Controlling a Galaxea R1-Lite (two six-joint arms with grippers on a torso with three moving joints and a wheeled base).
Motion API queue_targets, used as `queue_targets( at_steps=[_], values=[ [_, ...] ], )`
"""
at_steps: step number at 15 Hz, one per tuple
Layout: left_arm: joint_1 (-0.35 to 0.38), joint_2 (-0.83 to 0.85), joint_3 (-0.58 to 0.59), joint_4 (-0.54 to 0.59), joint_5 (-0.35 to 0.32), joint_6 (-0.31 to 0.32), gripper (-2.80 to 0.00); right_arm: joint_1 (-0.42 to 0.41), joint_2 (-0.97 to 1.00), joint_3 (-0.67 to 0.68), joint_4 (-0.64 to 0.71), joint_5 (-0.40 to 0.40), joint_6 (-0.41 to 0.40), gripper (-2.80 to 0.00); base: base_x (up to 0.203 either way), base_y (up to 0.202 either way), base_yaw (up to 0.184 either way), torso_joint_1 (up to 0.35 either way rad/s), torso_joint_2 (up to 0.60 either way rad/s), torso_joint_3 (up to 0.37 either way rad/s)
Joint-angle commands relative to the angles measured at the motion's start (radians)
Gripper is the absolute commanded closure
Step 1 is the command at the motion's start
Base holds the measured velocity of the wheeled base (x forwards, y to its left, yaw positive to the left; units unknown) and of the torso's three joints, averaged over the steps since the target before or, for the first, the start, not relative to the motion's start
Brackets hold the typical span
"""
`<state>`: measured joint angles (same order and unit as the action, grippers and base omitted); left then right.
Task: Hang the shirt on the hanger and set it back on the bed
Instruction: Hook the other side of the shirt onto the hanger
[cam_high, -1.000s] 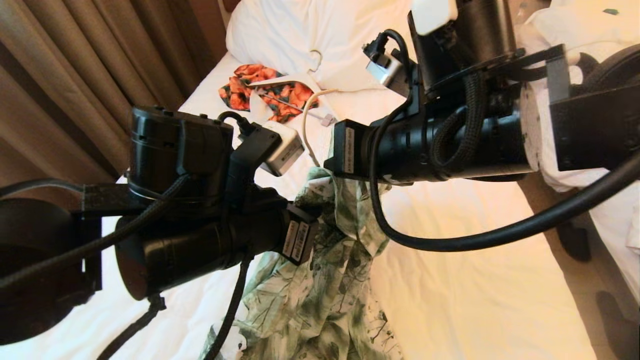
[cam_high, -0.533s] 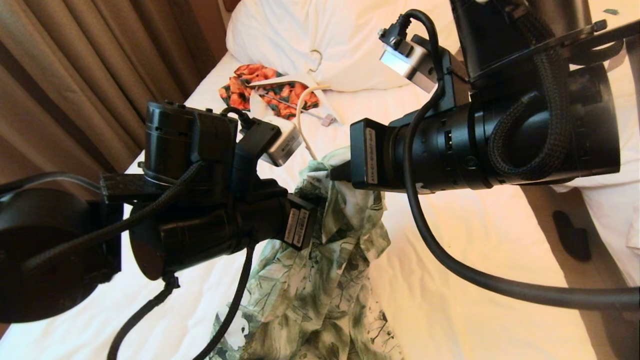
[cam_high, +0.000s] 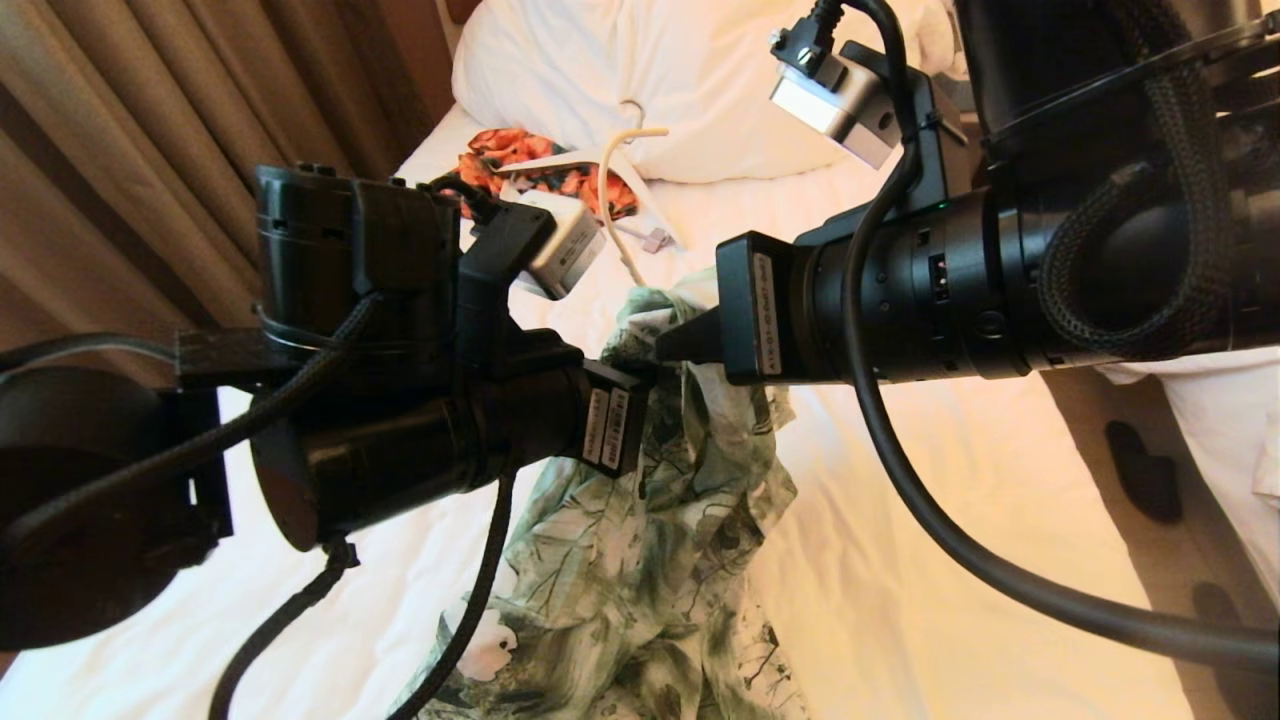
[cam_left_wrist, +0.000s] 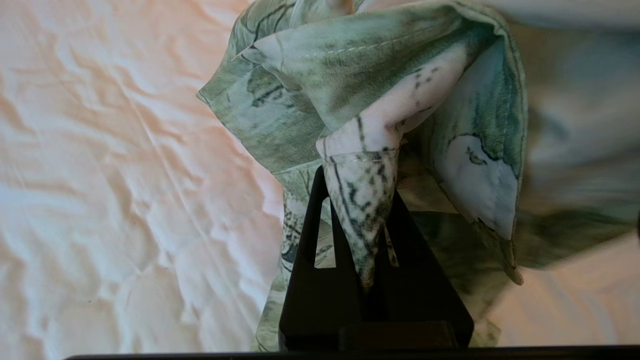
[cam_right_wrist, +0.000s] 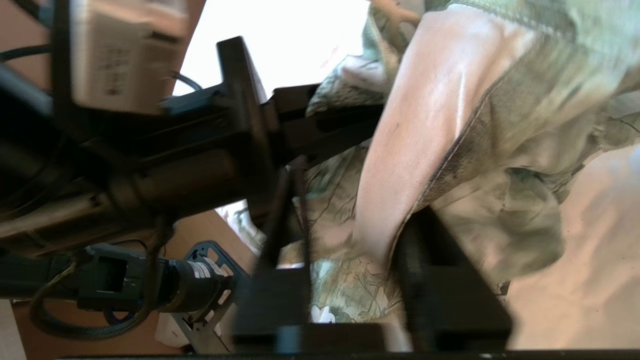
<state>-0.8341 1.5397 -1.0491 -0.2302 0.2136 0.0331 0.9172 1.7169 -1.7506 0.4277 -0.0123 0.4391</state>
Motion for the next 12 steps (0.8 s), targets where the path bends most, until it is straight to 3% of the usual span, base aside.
queue_targets(
  at_steps=[1, 5, 12],
  values=[
    [-0.015, -0.029, 0.002, -0.003, 0.001, -0.01, 0.0, -0.001, -0.008, -0.003, 0.002, -0.001, 0.002, -2.8, 0.0, 0.0, 0.0, 0.0, 0.0, 0.0],
    [-0.059, -0.084, 0.006, -0.058, 0.001, -0.037, 0.0, 0.009, -0.034, 0.001, 0.009, -0.003, 0.002, -2.8, 0.0, 0.0, 0.0, 0.0, 0.0, 0.0],
    [-0.066, -0.12, 0.008, -0.09, 0.003, -0.077, 0.0, 0.045, -0.073, -0.009, 0.171, -0.008, -0.008, -2.8, 0.0, 0.0, 0.0, 0.0, 0.0, 0.0]
  ],
)
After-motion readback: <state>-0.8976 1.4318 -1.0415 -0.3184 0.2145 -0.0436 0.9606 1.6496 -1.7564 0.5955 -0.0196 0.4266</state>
